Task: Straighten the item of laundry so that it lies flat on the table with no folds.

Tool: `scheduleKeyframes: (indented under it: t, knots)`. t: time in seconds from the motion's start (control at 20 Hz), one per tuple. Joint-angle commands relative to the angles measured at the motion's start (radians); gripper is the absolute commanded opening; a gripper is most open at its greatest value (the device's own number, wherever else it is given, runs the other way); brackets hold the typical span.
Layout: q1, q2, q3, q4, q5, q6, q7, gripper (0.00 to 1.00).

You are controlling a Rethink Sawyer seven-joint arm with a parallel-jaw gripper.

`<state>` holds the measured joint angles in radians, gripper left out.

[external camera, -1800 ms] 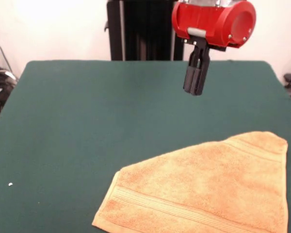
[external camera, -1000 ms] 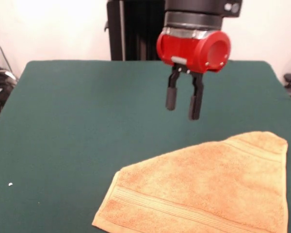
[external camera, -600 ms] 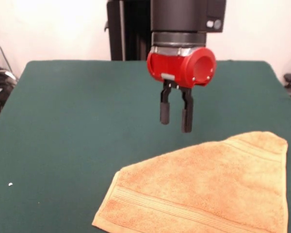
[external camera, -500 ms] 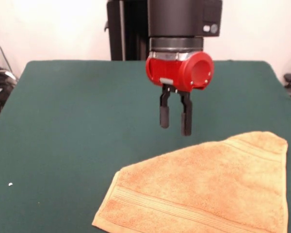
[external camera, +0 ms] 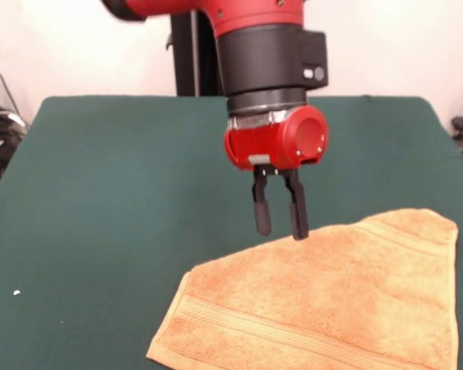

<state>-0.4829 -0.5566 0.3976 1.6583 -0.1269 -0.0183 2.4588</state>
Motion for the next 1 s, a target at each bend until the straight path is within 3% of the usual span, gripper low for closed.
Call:
scheduleKeyframes:
  t: [0.05,0.4,0.65,0.8,1.0]
  knots:
    - [-0.091,0.204,0.356,0.114,-0.190,-0.096,0.006,1.00]
    - [-0.145,0.293,0.446,0.079,-0.297,-0.086,0.009,1.00]
    - [-0.124,0.291,0.421,0.063,-0.305,-0.078,0.029,1.00]
    - [-0.092,0.246,0.370,0.067,-0.275,-0.051,0.046,1.00]
    - [-0.035,0.117,0.260,0.110,-0.194,0.023,0.096,1.00]
